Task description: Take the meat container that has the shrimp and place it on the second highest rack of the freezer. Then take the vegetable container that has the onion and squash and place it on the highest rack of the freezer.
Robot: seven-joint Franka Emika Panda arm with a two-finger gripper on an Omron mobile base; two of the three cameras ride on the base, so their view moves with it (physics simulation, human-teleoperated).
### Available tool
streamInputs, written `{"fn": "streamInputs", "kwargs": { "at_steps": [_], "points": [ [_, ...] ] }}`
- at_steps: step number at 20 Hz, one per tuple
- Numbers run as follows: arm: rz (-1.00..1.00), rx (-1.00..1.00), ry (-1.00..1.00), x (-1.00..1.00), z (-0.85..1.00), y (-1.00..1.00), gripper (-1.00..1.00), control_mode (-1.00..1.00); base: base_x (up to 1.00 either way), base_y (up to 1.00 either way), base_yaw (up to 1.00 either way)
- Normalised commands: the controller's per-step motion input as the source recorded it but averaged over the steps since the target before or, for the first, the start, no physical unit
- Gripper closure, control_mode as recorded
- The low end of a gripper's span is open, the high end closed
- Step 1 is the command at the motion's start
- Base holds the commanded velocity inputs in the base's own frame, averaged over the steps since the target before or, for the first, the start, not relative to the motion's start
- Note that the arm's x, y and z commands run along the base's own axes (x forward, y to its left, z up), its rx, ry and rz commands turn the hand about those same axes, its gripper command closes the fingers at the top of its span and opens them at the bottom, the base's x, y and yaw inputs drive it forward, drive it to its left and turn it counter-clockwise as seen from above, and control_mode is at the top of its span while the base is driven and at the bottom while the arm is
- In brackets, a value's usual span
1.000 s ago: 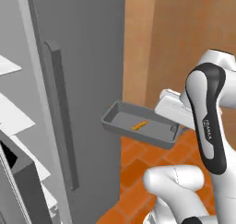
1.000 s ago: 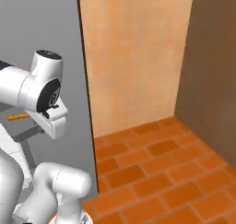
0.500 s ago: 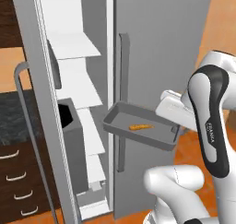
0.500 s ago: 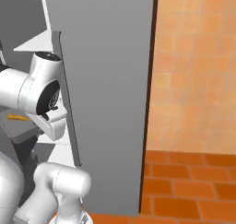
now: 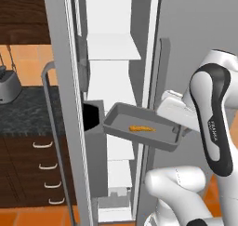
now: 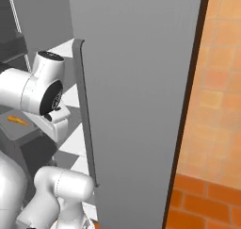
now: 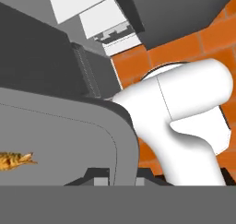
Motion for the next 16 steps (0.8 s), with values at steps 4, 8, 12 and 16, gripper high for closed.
{"fn": "streamInputs", "kwargs": {
  "at_steps": [4,8,12,16],
  "points": [
    [0.00,0.00,0.00,0.00,0.00,0.00,1.00,1.00,0.65,0.00,0.20],
    [0.00,0.00,0.00,0.00,0.00,0.00,1.00,1.00,0.96,0.05,0.15],
    [0.00,0.00,0.00,-0.07,0.01,0.12,1.00,-1.00,0.19,0.22,0.06],
    [-0.36,0.00,0.00,0.03,0.03,0.39,1.00,-1.00,0.00,0.00,0.00]
  ]
}}
